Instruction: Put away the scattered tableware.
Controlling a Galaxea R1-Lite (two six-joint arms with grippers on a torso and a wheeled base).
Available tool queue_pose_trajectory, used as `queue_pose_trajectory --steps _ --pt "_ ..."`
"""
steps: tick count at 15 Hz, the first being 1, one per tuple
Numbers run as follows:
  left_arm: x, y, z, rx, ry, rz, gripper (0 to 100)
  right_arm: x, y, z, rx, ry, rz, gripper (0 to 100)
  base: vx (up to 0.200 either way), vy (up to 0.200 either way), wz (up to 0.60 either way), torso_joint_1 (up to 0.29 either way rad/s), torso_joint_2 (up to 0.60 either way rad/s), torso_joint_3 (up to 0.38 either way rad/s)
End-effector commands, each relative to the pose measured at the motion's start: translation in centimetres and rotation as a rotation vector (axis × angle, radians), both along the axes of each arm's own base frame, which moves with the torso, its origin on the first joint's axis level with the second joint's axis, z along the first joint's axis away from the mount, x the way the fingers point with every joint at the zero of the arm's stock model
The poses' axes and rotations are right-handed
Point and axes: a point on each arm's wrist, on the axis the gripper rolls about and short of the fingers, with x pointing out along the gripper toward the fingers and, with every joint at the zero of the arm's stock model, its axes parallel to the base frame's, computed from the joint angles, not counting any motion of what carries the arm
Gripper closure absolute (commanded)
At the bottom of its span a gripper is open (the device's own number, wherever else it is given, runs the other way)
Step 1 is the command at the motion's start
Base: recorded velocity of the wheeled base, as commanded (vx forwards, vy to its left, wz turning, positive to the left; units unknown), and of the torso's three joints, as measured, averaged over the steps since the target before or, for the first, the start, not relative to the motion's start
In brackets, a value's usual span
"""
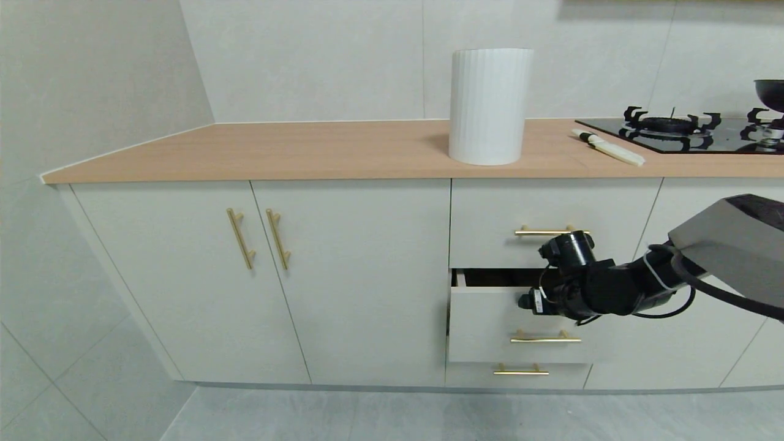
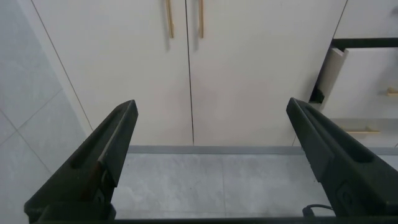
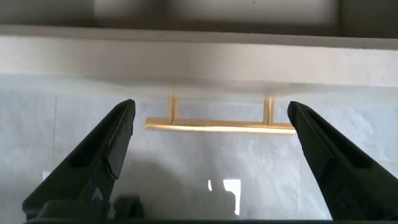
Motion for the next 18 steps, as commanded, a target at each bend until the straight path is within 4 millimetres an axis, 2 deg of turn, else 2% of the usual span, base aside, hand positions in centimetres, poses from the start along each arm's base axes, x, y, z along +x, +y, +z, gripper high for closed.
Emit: queue_pose_trajectory --steps 1,10,18 --pt "0.0 0.0 0.0 0.0 0.0 0.001 0 0.7 -0.8 -1.5 -0.003 0.002 -0.026 0 0.0 0.0 0.0 0.0 0.0 0.0" --pt "0.0 0.0 0.0 0.0 0.0 0.001 0 3.4 -1.7 -3.5 0.031 -0.224 -0.126 0 0.0 0.0 0.0 0.0 0.0 0.0" --pt "0.0 0.0 0.0 0.0 0.0 0.001 0 4.6 -1.8 -3.7 0.026 -0.313 -0.179 0 0.0 0.0 0.0 0.0 0.0 0.0"
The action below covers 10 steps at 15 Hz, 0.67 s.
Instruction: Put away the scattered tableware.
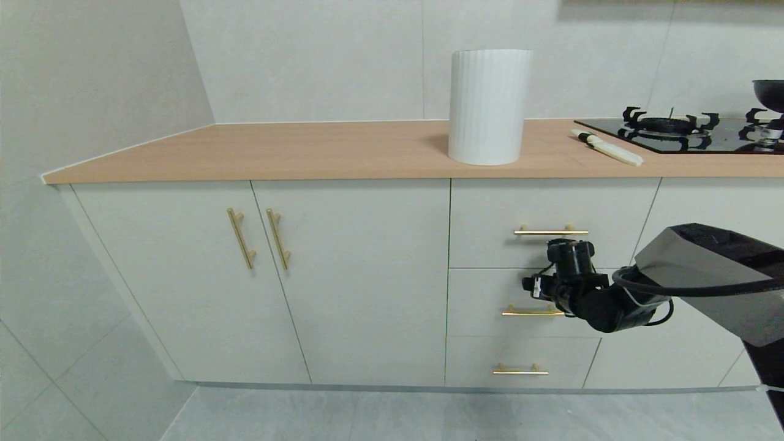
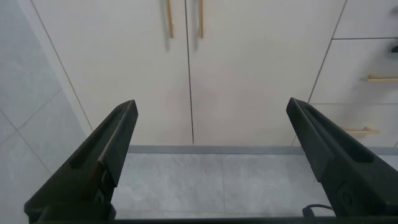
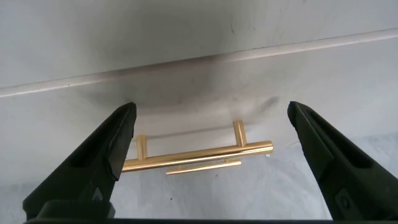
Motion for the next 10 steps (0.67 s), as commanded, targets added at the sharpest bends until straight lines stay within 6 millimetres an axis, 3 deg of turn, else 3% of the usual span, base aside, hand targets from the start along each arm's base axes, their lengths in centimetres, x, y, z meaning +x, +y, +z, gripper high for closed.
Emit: queue_pose_trajectory --steps 1,4,7,8,10 --pt "0.0 0.0 0.0 0.0 0.0 0.0 0 0.1 -0.1 0.0 0.001 -0.008 -0.006 0 0.0 0.0 0.0 0.0 0.0 0.0" --pt "0.0 0.0 0.0 0.0 0.0 0.0 0 -1.4 -0.3 1.1 0.006 0.016 0.015 0 0.0 0.0 0.0 0.0 0.0 0.0" --pt "0.0 0.0 0.0 0.0 0.0 0.0 0 -5.7 -0.5 5.0 0.066 0.14 0.227 0 0.0 0.0 0.0 0.0 0.0 0.0" --pt "0.0 0.0 0.0 0.0 0.0 0.0 0 -5.7 -0.5 5.0 0.066 0.14 0.227 0 0.0 0.0 0.0 0.0 0.0 0.0" --pt "0.0 0.0 0.0 0.0 0.0 0.0 0 -8.5 -0.9 8.1 0.049 0.308 0.3 0 0.0 0.0 0.0 0.0 0.0 0.0"
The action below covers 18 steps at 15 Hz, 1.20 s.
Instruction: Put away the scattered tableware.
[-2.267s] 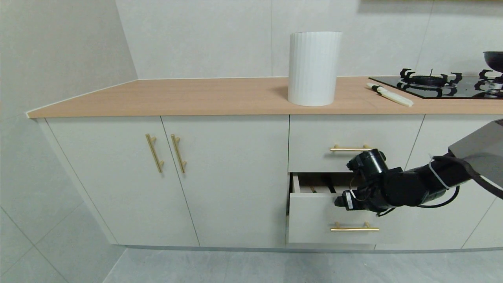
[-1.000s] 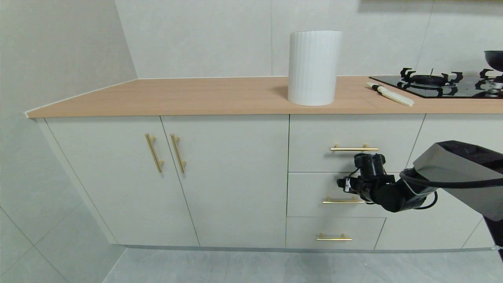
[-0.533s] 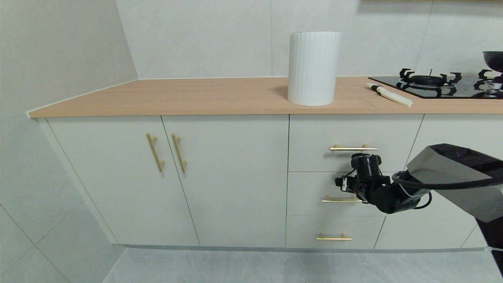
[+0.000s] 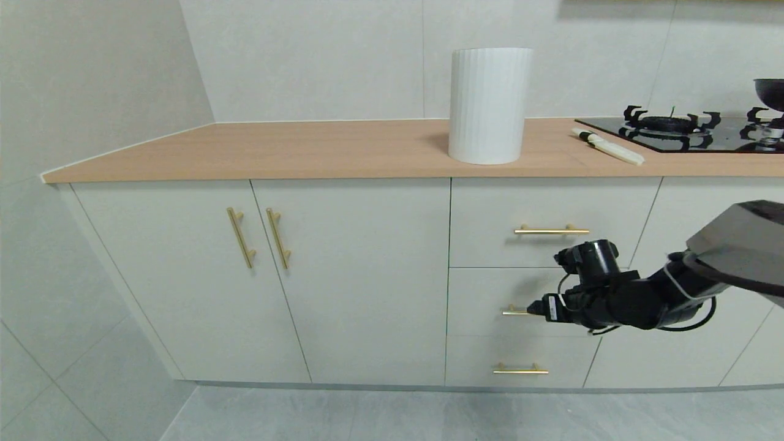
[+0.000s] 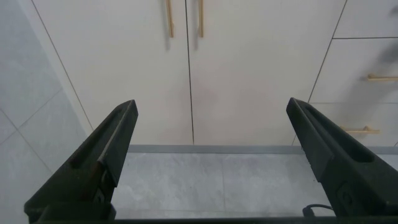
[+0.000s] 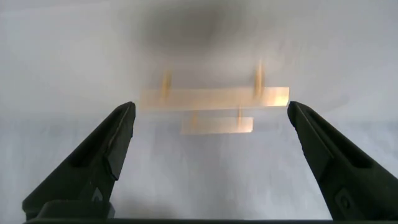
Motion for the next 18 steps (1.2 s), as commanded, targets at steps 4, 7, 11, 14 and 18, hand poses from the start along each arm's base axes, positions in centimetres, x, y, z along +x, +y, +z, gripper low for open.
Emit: queue_pose_trajectory --steps 4,7,11,14,18 --pt "0.0 0.0 0.0 0.0 0.0 0.001 0 -5.9 0.4 8.9 0.022 -0.063 0.092 0 0.0 0.0 0.0 0.0 0.0 0.0" --pt "0.0 0.0 0.0 0.0 0.0 0.001 0 -11.4 -0.3 12.2 0.028 -0.14 0.109 0 0.0 0.0 0.0 0.0 0.0 0.0" --pt "0.0 0.0 0.0 0.0 0.0 0.001 0 -18.6 -2.1 15.6 -0.03 -0.324 0.002 0 0.0 0.0 0.0 0.0 0.0 0.0" --pt "0.0 0.0 0.0 0.0 0.0 0.001 0 -25.2 -4.3 17.9 0.015 -0.518 -0.018 0 0.0 0.0 0.0 0.0 0.0 0.0" --pt "0.0 0.0 0.0 0.0 0.0 0.001 0 -32.7 -7.5 18.5 -0.119 -0.765 -0.142 0 0.0 0.0 0.0 0.0 0.0 0.0"
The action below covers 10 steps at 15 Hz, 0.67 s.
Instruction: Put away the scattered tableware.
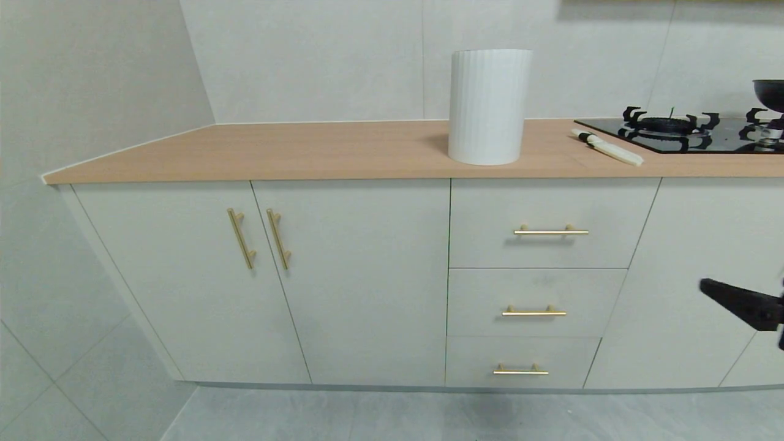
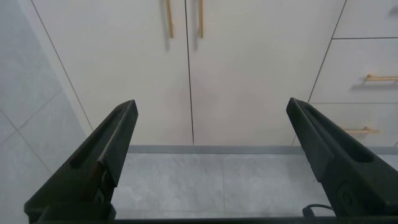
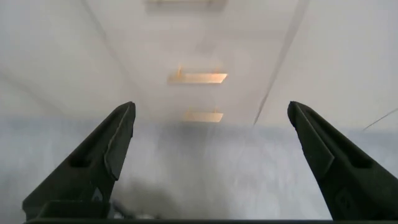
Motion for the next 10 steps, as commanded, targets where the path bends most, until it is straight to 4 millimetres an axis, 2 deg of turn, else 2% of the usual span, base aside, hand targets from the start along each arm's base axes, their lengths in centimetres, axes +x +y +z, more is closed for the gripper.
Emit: queue_pose_trajectory --steps 1,3,5,8,10 --pt "0.0 0.0 0.0 0.0 0.0 0.001 0 -6.8 -3.0 -0.3 -0.12 -0.207 -0.178 0 0.0 0.0 0.0 0.0 0.0 0.0" --pt "0.0 0.0 0.0 0.0 0.0 0.001 0 -8.5 -3.8 -0.9 -0.191 -0.237 -0.296 0 0.0 0.0 0.0 0.0 0.0 0.0" --pt "0.0 0.0 0.0 0.0 0.0 0.001 0 -11.7 -4.2 -2.1 -0.236 -0.329 -0.365 0 0.0 0.0 0.0 0.0 0.0 0.0" --pt "0.0 0.0 0.0 0.0 0.0 0.001 0 -13.9 -4.2 -4.4 -0.24 -0.393 -0.446 0 0.0 0.0 0.0 0.0 0.0 0.0" --pt "0.0 0.0 0.0 0.0 0.0 0.001 0 -15.0 -4.1 -5.4 -0.236 -0.425 -0.439 0 0.0 0.0 0.0 0.0 0.0 0.0"
